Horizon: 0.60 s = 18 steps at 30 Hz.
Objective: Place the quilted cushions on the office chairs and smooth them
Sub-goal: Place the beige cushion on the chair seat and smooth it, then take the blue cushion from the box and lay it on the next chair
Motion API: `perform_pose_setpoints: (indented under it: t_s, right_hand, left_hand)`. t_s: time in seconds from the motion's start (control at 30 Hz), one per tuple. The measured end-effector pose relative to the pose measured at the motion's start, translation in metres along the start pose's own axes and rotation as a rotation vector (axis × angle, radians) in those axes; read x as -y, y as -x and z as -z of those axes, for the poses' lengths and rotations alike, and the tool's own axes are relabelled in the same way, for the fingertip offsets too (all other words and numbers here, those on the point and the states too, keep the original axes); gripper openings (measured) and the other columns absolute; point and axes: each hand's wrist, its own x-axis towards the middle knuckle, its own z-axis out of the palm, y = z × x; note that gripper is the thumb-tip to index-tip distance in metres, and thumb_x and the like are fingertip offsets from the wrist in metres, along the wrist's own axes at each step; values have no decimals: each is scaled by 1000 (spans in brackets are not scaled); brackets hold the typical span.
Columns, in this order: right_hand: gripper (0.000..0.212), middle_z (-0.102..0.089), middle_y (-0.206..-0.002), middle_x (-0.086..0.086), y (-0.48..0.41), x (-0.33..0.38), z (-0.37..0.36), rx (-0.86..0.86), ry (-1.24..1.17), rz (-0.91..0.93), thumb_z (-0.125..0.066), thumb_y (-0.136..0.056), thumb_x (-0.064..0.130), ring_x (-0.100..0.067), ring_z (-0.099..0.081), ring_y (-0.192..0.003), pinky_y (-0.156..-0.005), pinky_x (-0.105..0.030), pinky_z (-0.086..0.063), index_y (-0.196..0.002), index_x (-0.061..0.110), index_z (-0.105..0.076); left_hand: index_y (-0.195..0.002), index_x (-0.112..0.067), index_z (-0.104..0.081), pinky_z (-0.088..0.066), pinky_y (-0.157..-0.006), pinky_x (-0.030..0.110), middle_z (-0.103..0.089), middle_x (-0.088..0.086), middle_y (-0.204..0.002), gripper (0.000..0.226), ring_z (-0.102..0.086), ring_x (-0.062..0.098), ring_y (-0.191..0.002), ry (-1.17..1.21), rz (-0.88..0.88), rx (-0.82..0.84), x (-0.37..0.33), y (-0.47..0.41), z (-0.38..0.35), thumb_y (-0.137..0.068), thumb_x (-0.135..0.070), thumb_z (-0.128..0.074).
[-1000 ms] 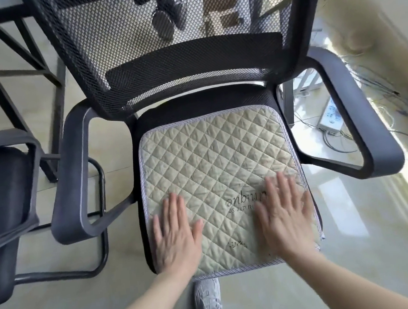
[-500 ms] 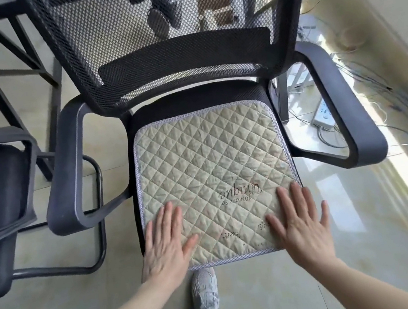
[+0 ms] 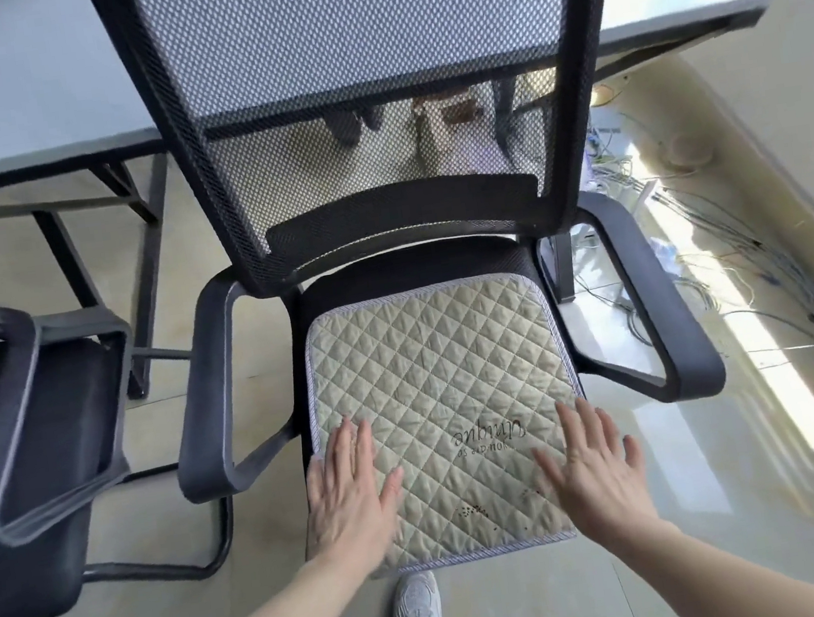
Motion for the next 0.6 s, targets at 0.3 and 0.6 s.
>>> perform_pose_setpoints:
  t_s: [0.3,0.6]
  right_hand:
    - [76,-13,-164,-5,-16,64,118,-162,-128,61,-26,-94,65,-25,-9,-149,-119,-44,-15,-156,24,-10]
    - [72,-32,-155,-6,-19,155,233,-258,-341,165,-37,-95,61,-22,-24,-143,-116,-40,-25,-153,19,-25]
  left_hand:
    - [-154,-28,16,-5,-123,47,10,-2,-165,72,0,17,-152,131,1,-39,-17,-30,116,-97,-60,-14]
    - [-150,-15,-31,-26,-114,29,-30,-1,-152,60,-34,13,-139,539,-51,-130,-45,-52,252,-100,-48,-34]
